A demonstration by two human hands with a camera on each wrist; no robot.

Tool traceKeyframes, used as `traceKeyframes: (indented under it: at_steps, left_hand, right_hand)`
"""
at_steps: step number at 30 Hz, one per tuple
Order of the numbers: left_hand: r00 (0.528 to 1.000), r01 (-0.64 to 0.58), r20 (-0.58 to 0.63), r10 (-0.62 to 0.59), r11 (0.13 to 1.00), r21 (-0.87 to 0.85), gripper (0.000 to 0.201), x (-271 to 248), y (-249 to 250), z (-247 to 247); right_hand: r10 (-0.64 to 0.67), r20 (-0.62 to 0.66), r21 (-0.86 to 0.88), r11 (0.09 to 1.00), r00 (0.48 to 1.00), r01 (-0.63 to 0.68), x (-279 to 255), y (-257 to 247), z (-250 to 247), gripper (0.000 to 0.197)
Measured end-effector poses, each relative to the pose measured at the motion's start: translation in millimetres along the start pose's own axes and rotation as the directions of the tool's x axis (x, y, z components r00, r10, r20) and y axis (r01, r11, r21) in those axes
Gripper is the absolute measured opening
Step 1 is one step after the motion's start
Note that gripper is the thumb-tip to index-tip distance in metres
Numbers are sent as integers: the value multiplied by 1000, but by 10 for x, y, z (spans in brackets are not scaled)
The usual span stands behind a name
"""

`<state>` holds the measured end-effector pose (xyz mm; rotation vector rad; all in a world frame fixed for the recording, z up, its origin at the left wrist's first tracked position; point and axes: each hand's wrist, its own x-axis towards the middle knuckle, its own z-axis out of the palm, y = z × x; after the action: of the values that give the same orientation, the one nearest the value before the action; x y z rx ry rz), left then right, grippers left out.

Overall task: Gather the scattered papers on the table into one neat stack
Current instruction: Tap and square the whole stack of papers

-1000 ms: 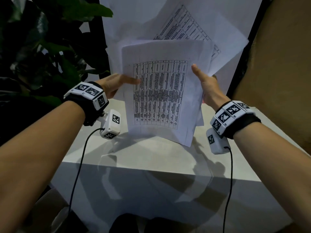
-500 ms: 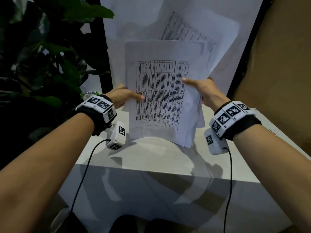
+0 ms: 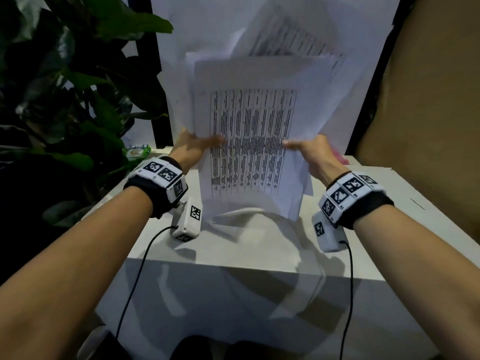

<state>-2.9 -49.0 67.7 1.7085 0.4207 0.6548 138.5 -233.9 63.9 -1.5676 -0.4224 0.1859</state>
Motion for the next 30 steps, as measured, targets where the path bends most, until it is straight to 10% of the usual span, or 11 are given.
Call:
traceKeyframes:
  at_steps: [4, 7, 12, 16, 18, 22, 25, 30]
  left_hand:
    - [996, -23, -88, 13, 993, -112, 119, 12, 1, 17]
    - [998, -18, -62, 11, 995, -102, 138, 60, -141, 6]
    - [998, -10, 57, 14, 997, -79, 140, -49, -16, 35]
    - [995, -57, 71, 67, 990, -130, 82, -99, 45, 75]
    - [999, -24, 41, 33, 980, -195, 98, -64, -21, 34]
    - [1000, 29, -2, -30, 987, -158, 100, -30, -177, 35]
    - [998, 27, -60, -35, 992, -123, 129, -83, -158, 165]
    - [991, -37, -132, 12, 982, -186, 89, -54, 57, 323]
  right_hand:
    - [-30, 25, 24, 999, 999, 30, 80, 7, -2, 63]
    - [20, 55, -30, 999, 998, -19, 32, 64, -6, 102]
    - [82, 90, -163, 984, 993, -67, -75, 23, -83, 30]
    - [16, 123, -94, 996, 992, -4, -65, -29, -59, 85]
    - [11, 155, -107, 994, 988, 5, 22, 45, -113, 110]
    - [124, 174, -239, 968, 977, -80, -91, 88, -139, 26]
    - [50, 78, -168, 985, 996, -36, -113, 171, 20, 26]
    - [-192, -89, -184, 968, 977, 173, -163, 6, 279, 30]
